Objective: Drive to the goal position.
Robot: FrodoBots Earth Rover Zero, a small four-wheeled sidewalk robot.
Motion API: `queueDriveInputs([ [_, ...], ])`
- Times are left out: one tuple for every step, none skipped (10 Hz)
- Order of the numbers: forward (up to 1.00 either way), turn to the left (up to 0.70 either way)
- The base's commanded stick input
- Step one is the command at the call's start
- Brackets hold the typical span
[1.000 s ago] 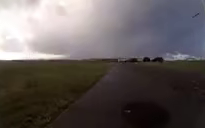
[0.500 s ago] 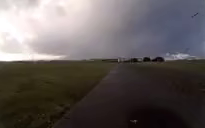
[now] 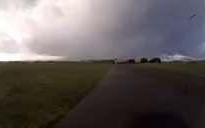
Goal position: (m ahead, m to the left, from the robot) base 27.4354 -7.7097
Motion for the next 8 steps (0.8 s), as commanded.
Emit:
queueDriveInputs([
  [0.6, -0.15],
  [0.6, -0.15],
  [0.6, -0.15],
  [0.6, -0.15],
  [0.6, -0.15],
  [0.6, -0.15],
  [0.6, -0.15],
  [0.6, -0.15],
])
